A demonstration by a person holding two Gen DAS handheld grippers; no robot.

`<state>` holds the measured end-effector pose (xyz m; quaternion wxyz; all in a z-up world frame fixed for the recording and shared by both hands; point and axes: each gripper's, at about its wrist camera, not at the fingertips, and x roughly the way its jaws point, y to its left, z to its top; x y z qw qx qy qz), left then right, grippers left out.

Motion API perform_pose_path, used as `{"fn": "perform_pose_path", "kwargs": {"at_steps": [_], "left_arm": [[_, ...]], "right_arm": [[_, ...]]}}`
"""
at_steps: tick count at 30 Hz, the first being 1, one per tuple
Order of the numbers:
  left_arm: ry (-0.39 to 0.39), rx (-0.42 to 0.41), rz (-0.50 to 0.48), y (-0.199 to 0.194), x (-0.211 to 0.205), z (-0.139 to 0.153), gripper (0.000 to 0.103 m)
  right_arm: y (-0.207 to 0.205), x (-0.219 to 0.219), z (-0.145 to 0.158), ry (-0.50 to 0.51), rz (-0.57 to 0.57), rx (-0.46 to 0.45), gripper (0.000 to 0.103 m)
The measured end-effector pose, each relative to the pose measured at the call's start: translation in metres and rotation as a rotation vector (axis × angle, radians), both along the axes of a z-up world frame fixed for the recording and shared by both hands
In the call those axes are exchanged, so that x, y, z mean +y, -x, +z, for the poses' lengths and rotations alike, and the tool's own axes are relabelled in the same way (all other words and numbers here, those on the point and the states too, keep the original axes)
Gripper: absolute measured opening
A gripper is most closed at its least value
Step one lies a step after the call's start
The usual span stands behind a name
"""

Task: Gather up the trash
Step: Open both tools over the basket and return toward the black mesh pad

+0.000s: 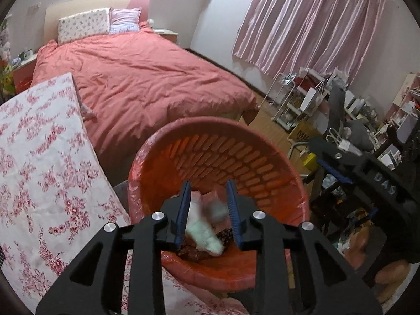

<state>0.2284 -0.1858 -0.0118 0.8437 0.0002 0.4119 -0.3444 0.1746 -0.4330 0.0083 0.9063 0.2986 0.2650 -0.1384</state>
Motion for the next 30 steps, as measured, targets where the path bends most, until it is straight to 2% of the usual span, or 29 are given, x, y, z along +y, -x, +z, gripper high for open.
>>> {"fn": "perform_pose_path", "kwargs": {"at_steps": [2, 3, 4, 9, 13, 21, 26, 30], "left_arm": [[-0.008, 0.008, 0.007, 0.001, 0.002, -0.001, 0.031], [-0.011, 0.006, 0.012, 0.001, 0.004, 0.000, 0.039], [-0.013, -0.001, 0.019, 0.001, 0.006, 0.002, 0.041], [-0.043, -0.066, 0.067, 0.008, 0.028, 0.011, 0.058], [-0.087, -0.117, 0.127, 0.010, 0.060, 0.014, 0.061], [-0.133, -0.157, 0.327, 0.014, 0.165, 0.017, 0.062], [-0.162, -0.177, 0.479, 0.015, 0.232, 0.020, 0.066], [-0.190, -0.210, 0.591, 0.021, 0.277, 0.022, 0.072]], "right_arm": [[0.001, 0.001, 0.000, 0.010, -0.004, 0.005, 0.044], [0.002, 0.002, 0.000, 0.020, -0.006, 0.006, 0.047], [0.003, 0.004, 0.001, 0.030, -0.007, 0.007, 0.050], [0.004, 0.021, 0.011, 0.097, 0.009, 0.011, 0.055], [0.002, 0.047, 0.018, 0.143, 0.064, 0.011, 0.055], [-0.019, 0.139, 0.023, 0.192, 0.304, 0.015, 0.055], [-0.040, 0.213, 0.023, 0.201, 0.468, 0.028, 0.055], [-0.053, 0.270, 0.020, 0.225, 0.574, 0.037, 0.055]]}}
